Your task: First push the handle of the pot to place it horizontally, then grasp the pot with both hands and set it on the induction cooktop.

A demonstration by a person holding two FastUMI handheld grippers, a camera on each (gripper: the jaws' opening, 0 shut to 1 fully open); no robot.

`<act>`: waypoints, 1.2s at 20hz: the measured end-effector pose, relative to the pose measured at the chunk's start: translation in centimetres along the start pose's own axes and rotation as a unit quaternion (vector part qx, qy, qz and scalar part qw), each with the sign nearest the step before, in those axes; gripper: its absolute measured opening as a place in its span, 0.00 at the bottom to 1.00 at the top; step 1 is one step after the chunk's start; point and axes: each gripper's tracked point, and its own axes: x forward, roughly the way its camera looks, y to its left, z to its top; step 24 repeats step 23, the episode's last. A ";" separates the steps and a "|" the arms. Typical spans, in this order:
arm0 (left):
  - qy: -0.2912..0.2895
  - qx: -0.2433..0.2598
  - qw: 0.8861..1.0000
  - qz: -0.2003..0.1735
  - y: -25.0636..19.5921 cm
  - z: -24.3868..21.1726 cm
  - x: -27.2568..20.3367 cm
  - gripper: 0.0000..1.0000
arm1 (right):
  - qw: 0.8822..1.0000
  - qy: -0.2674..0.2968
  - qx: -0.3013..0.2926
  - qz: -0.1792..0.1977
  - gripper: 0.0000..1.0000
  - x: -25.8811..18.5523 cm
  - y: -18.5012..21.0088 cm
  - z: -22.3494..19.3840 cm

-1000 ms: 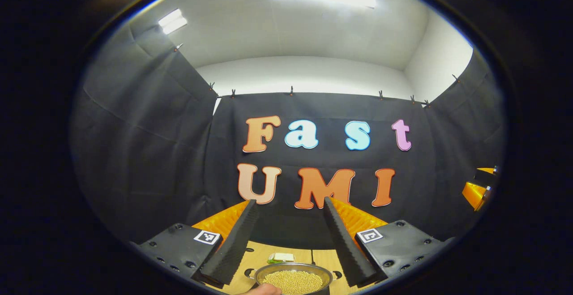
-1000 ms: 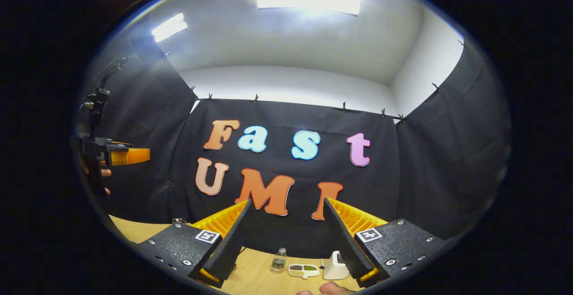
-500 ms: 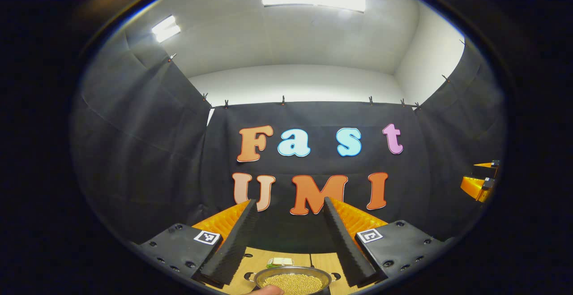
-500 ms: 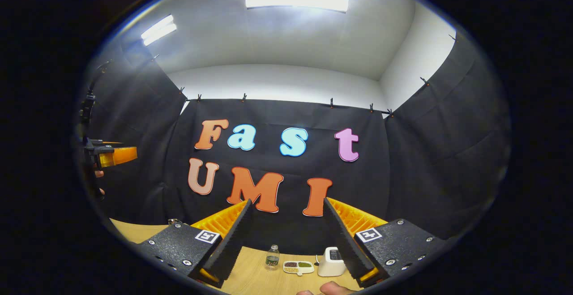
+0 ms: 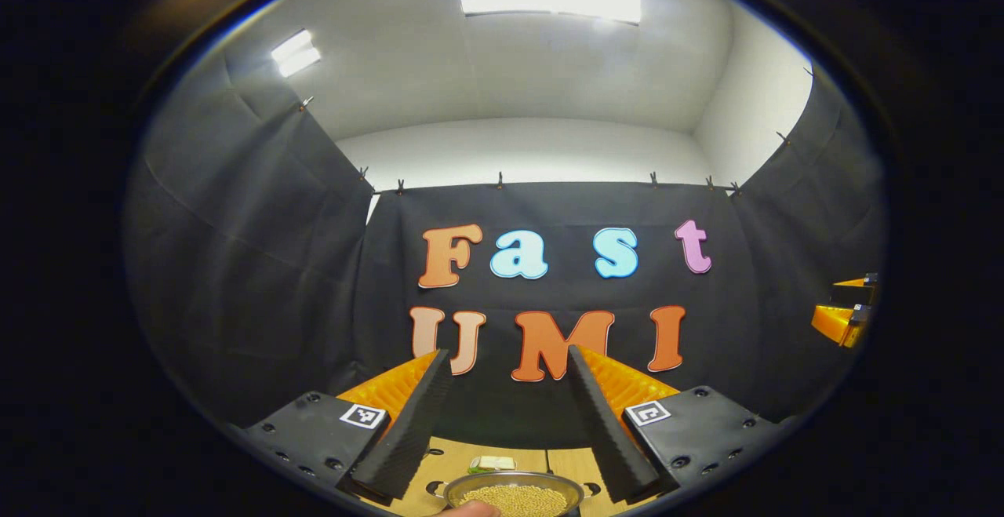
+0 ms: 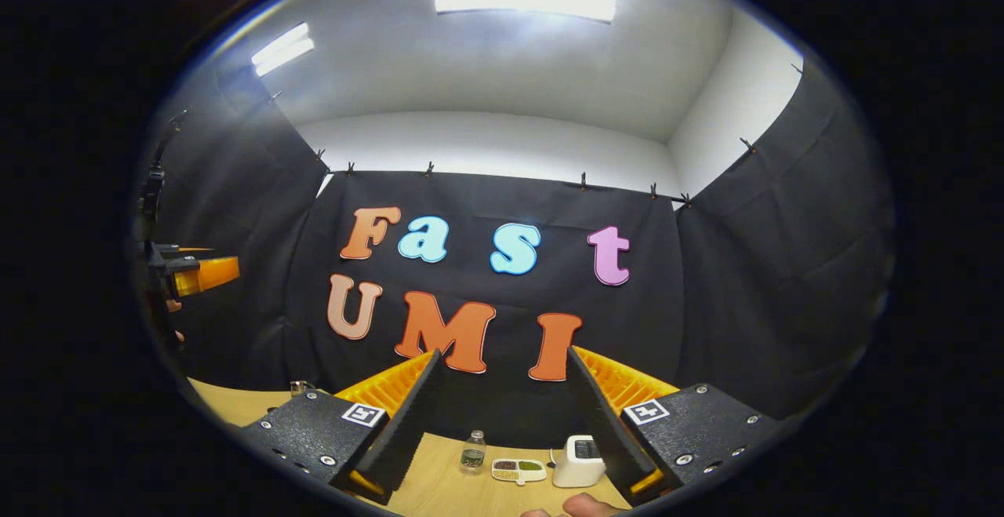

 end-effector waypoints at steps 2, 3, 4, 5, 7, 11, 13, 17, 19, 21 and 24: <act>-0.003 -0.007 1.000 -0.011 -0.7 -0.5 0.7 0.98 | 1.000 -0.002 -0.003 0.001 0.95 0.1 0.2 -0.1; -0.006 -0.006 1.000 -0.011 -0.9 -0.7 0.9 0.95 | 1.000 -0.002 -0.006 0.001 0.95 0.0 0.0 -0.2; -0.008 -0.005 1.000 -0.009 -0.9 -0.8 1.1 0.98 | 1.000 -0.001 -0.010 0.000 0.95 0.1 -0.1 -0.4; -0.011 -0.002 1.000 -0.008 -0.8 -0.8 1.0 0.95 | 1.000 0.000 -0.012 0.000 0.95 0.1 -0.3 -0.5; -0.012 0.004 1.000 -0.005 -0.9 -1.3 1.4 0.98 | 1.000 0.000 -0.010 0.000 0.95 0.4 -0.4 -0.5; -0.010 0.003 1.000 -0.004 -1.1 -2.1 1.8 0.95 | 1.000 0.000 -0.008 -0.009 0.95 1.1 -1.1 -1.2; -0.008 0.003 1.000 -0.004 -1.2 -2.7 2.0 0.95 | 1.000 0.002 -0.008 -0.008 0.95 1.2 -1.1 -1.6; 0.007 -0.011 1.000 -0.012 -2.3 -3.7 2.5 0.95 | 1.000 0.001 -0.008 -0.019 0.95 1.7 -2.0 -1.9; 0.016 -0.018 1.000 -0.018 -3.2 -4.3 2.7 0.95 | 1.000 -0.003 0.002 -0.018 0.95 1.9 -2.0 -1.6; 0.017 -0.016 1.000 -0.020 -3.5 -4.5 2.9 0.98 | 1.000 -0.004 0.000 -0.017 0.95 1.8 -2.3 -1.9; 0.016 -0.018 1.000 -0.018 -3.4 -4.6 3.0 0.95 | 1.000 -0.007 -0.010 -0.019 0.95 1.9 -2.4 -2.1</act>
